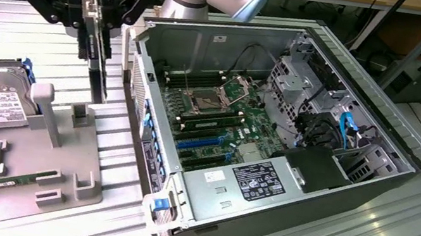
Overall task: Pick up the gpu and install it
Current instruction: 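Pick up the gpu and move the gpu toward the slot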
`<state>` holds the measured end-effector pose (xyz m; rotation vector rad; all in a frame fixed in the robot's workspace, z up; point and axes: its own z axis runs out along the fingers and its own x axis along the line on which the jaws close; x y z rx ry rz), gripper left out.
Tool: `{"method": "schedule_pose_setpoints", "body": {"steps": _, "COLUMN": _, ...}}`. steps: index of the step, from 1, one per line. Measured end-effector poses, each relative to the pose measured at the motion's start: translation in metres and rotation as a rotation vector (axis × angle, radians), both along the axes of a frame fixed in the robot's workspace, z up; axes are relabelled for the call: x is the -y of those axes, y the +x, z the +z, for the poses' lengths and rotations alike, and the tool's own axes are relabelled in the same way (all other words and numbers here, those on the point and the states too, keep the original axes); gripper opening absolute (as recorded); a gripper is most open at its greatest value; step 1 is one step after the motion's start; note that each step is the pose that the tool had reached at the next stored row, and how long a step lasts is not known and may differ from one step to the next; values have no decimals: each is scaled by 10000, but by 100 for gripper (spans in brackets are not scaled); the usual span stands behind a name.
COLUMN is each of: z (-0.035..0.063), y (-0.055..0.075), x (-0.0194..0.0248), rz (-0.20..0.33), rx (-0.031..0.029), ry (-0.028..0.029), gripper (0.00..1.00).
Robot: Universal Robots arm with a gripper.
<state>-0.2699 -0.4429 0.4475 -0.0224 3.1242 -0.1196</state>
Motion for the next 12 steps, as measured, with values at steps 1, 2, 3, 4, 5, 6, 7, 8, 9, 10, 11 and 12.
{"method": "schedule_pose_setpoints", "body": {"steps": 1, "z": 0, "y": 12, "x": 0, "rz": 1, "rx": 0, "ry": 0, "gripper": 27}}
{"method": "schedule_pose_setpoints", "body": {"steps": 2, "z": 0, "y": 25, "x": 0, "rz": 0, "rx": 0, "ry": 0, "gripper": 27}}
{"method": "schedule_pose_setpoints", "body": {"steps": 3, "z": 0, "y": 38, "x": 0, "rz": 1, "rx": -1, "ry": -1, "gripper": 27}}
{"method": "schedule_pose_setpoints", "body": {"steps": 4, "z": 0, "y": 52, "x": 0, "rz": 1, "rx": 0, "ry": -1, "gripper": 27}}
{"method": "schedule_pose_setpoints", "body": {"steps": 5, "z": 0, "y": 67, "x": 0, "rz": 0, "rx": 0, "ry": 0, "gripper": 27}}
{"method": "schedule_pose_setpoints", "body": {"steps": 6, "z": 0, "y": 81, "x": 0, "rz": 1, "rx": 0, "ry": 0, "gripper": 27}}
{"method": "schedule_pose_setpoints", "body": {"steps": 7, "z": 0, "y": 94, "x": 0, "rz": 0, "rx": 0, "ry": 0, "gripper": 27}}
{"method": "schedule_pose_setpoints", "body": {"steps": 8, "z": 0, "y": 108, "x": 0, "rz": 1, "rx": 0, "ry": 0, "gripper": 27}}
{"method": "schedule_pose_setpoints", "body": {"steps": 9, "z": 0, "y": 122, "x": 0, "rz": 0, "rx": 0, "ry": 0, "gripper": 27}}
{"method": "schedule_pose_setpoints", "body": {"steps": 10, "z": 0, "y": 136, "x": 0, "rz": 0, "rx": 0, "ry": 0, "gripper": 27}}
{"method": "schedule_pose_setpoints", "body": {"steps": 11, "z": 0, "y": 150, "x": 0, "rz": 0, "rx": 0, "ry": 0, "gripper": 27}}
{"method": "schedule_pose_setpoints", "body": {"steps": 12, "z": 0, "y": 165, "x": 0, "rz": 0, "rx": 0, "ry": 0, "gripper": 27}}
